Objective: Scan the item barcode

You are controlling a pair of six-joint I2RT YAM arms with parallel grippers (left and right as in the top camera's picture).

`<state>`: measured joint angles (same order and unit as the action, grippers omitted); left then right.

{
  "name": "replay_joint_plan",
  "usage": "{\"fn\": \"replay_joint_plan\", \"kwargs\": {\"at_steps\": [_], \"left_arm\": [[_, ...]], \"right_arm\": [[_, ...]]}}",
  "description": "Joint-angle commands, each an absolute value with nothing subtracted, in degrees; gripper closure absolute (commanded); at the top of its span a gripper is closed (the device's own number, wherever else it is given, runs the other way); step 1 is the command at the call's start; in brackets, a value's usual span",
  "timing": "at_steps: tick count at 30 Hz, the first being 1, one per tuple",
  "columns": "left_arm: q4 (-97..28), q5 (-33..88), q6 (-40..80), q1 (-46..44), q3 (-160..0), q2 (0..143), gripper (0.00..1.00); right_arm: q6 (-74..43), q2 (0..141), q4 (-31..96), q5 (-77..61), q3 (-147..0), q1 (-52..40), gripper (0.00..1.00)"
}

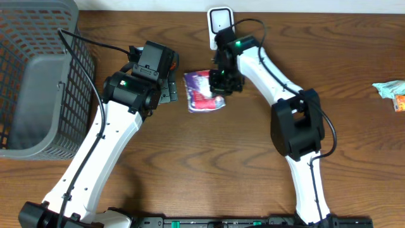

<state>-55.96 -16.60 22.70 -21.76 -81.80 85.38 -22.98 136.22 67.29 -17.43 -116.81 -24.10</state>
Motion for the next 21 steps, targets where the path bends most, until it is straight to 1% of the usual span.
{"fn": "replay_joint_plan", "kwargs": {"at_steps": [1,4,7,11,14,17,21], "left_arm": [[-56.14,-16.75,22.83,-21.56,-82.5,85.41,0.02],[-56.14,-16.73,22.83,-21.56,-82.5,85.41,0.02],[-56.14,-16.75,22.83,-21.56,-82.5,85.41,0.02],[-56.14,-16.75,22.83,-21.56,-82.5,85.41,0.02],[-56.14,-16.75,22.83,-21.56,-82.5,85.41,0.02],[-56.14,-16.75,22.83,-21.56,-82.5,85.41,0.02],[-56.14,-16.75,22.83,-21.56,-82.5,85.41,0.02]], "right_arm": [[-20.73,131.17,69.93,-2.92,-118.69,-23.24,0.99],[-21.5,128.95,73.91,8.91,-118.74,-23.35,0.99],[-26.41,127.44,78.37,22.09,-118.74,-23.33,0.99],[-33.71,127.17,83.33,34.54,-118.72,-23.33,0.99],[-37.06,127.35,84.55,40.21,-118.41,-23.27,0.99],[-37.19,127.81,83.42,43.42,-117.6,-23.33,0.99],[-32.49,129.62,81.41,43.44,-116.36,-23.97,0.99]]}}
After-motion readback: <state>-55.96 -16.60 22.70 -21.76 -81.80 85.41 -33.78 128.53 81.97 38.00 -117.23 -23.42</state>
